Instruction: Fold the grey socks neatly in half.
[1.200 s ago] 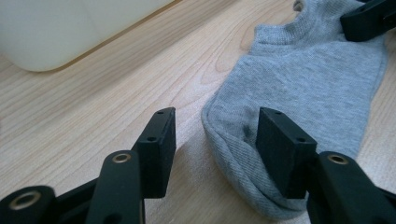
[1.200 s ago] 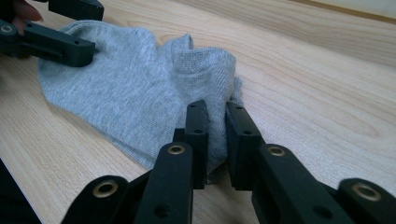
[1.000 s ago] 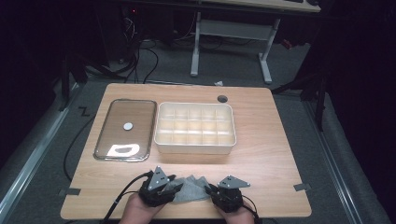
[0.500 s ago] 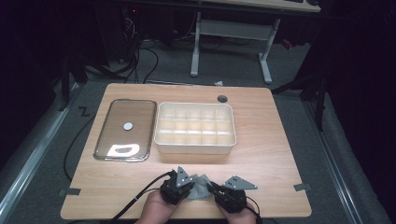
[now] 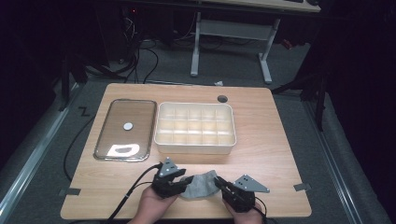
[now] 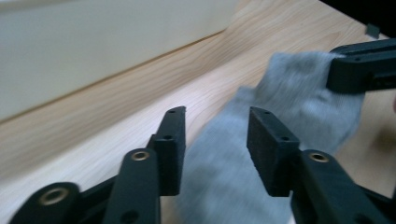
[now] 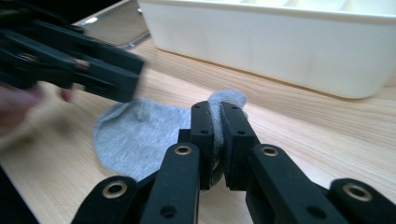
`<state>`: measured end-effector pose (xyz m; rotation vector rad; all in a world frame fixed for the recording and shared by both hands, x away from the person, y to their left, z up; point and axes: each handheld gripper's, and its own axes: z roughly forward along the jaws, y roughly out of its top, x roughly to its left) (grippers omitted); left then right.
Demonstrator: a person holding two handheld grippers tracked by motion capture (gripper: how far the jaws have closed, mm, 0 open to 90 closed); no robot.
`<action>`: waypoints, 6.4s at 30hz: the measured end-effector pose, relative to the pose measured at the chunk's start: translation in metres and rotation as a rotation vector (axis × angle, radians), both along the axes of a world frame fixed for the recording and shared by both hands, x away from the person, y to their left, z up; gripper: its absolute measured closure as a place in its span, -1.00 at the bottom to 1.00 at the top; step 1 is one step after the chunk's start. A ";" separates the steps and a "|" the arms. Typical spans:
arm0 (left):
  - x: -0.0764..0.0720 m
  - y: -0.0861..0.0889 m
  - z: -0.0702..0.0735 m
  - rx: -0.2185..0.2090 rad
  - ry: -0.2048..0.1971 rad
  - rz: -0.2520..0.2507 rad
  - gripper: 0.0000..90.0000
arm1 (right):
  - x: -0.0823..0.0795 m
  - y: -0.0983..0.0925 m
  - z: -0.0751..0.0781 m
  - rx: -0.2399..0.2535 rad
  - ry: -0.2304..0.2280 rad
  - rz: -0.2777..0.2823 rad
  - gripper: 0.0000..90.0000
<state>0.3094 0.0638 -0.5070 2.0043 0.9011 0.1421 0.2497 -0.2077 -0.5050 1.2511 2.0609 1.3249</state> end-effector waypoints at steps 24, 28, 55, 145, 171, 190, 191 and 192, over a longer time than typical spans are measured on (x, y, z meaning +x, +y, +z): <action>-0.002 0.024 -0.030 -0.066 0.121 -0.026 0.83 | 0.009 0.089 0.004 -0.305 -0.016 0.100 0.88; -0.002 0.024 -0.030 -0.065 0.124 -0.026 0.83 | 0.014 0.101 0.004 -0.271 0.004 0.138 0.86; -0.007 0.024 -0.028 0.049 0.039 -0.060 1.00 | 0.014 0.091 -0.015 -0.237 0.076 0.103 0.83; -0.011 0.027 -0.026 0.087 -0.112 -0.062 0.96 | 0.027 0.095 -0.024 -0.102 0.240 -0.007 0.33; -0.021 -0.002 -0.026 0.147 -0.180 -0.092 0.97 | 0.013 0.089 0.000 -0.101 0.128 0.095 0.82; -0.018 0.002 -0.026 0.114 -0.148 -0.098 0.93 | 0.009 0.061 -0.020 -0.164 0.143 -0.001 0.93; -0.018 0.002 -0.026 0.115 -0.149 -0.098 0.93 | 0.009 0.062 -0.021 -0.158 0.148 -0.004 0.98; -0.018 0.002 -0.026 0.114 -0.149 -0.098 0.93 | 0.010 0.064 -0.021 -0.161 0.150 -0.002 1.00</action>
